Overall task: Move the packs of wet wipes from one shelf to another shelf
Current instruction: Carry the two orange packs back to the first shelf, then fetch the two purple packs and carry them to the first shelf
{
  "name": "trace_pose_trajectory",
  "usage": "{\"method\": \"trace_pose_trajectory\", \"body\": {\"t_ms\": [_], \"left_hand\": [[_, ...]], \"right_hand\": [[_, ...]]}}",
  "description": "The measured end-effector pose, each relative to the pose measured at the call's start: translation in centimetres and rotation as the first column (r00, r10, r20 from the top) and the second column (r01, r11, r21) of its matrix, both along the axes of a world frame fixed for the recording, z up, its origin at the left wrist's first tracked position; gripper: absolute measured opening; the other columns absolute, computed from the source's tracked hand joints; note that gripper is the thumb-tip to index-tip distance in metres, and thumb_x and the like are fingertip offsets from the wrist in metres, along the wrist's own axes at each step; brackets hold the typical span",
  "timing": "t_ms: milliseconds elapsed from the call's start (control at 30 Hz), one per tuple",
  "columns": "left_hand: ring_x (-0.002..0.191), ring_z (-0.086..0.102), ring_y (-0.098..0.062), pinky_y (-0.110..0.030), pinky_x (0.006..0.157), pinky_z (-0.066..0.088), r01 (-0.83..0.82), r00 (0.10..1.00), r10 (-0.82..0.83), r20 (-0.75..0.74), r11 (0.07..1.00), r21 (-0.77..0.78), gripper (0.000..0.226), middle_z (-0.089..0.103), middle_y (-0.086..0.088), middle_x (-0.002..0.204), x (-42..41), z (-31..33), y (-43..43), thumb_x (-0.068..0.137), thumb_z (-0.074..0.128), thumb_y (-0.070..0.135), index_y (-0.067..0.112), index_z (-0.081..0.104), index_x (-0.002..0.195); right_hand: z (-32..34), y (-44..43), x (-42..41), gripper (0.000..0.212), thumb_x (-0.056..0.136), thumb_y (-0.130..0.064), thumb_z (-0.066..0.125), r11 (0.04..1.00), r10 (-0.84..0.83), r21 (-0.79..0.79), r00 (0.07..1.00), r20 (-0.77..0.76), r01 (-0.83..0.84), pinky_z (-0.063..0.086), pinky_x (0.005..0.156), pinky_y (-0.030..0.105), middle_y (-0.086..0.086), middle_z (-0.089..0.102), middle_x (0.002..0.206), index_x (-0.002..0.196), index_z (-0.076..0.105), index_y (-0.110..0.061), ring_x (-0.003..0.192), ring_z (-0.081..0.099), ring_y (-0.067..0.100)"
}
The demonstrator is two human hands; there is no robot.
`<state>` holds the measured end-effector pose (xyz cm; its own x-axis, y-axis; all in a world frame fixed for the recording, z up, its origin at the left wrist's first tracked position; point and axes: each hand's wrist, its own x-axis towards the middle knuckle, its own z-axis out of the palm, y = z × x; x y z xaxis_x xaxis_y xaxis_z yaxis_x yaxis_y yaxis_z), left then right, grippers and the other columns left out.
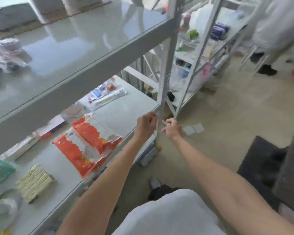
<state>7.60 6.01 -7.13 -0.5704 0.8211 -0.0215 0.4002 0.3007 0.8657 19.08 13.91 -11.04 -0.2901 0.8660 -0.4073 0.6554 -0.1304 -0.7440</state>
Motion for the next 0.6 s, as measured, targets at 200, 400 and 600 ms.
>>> {"method": "trace_pose_trajectory", "body": {"t_ms": [200, 400, 600], "left_hand": [[0.109, 0.068, -0.039, -0.046, 0.092, 0.057, 0.529, 0.841, -0.534, 0.088, 0.778, -0.338, 0.036, 0.071, -0.023, 0.116, 11.4, -4.4, 9.2, 0.093, 0.051, 0.013, 0.002, 0.065, 0.125], [0.085, 0.073, -0.03, -0.032, 0.073, 0.056, 0.668, 0.703, -0.711, 0.003, 0.66, -0.344, 0.017, 0.078, -0.02, 0.096, 20.4, -4.9, 17.2, 0.089, 0.068, 0.008, 0.002, 0.079, 0.101], [0.063, 0.067, -0.009, -0.015, 0.062, 0.054, 0.701, 0.679, -0.734, 0.016, 0.643, -0.309, 0.013, 0.079, -0.015, 0.08, 26.9, -4.9, 27.7, 0.073, 0.078, -0.007, -0.003, 0.078, 0.086]], "right_hand": [[0.3, 3.8, 18.2, 0.037, 0.093, -0.014, 0.058, 0.931, -0.36, 0.021, 0.906, 0.222, 0.364, 0.05, 0.095, 0.035, 0.021, 0.067, 0.129, 0.129, 0.066, -0.01, 0.121, 0.063, 0.036], [-0.9, 6.5, 29.9, 0.041, 0.098, -0.006, 0.045, 0.81, -0.574, 0.03, 0.781, 0.245, 0.586, 0.046, 0.102, 0.033, 0.02, 0.06, 0.14, 0.134, 0.063, -0.007, 0.129, 0.054, 0.038], [-2.5, 14.4, 36.1, 0.035, 0.095, -0.004, 0.044, 0.796, -0.578, -0.031, 0.775, 0.255, 0.604, 0.05, 0.084, 0.031, 0.02, 0.061, 0.131, 0.12, 0.067, -0.008, 0.111, 0.059, 0.036]]}}
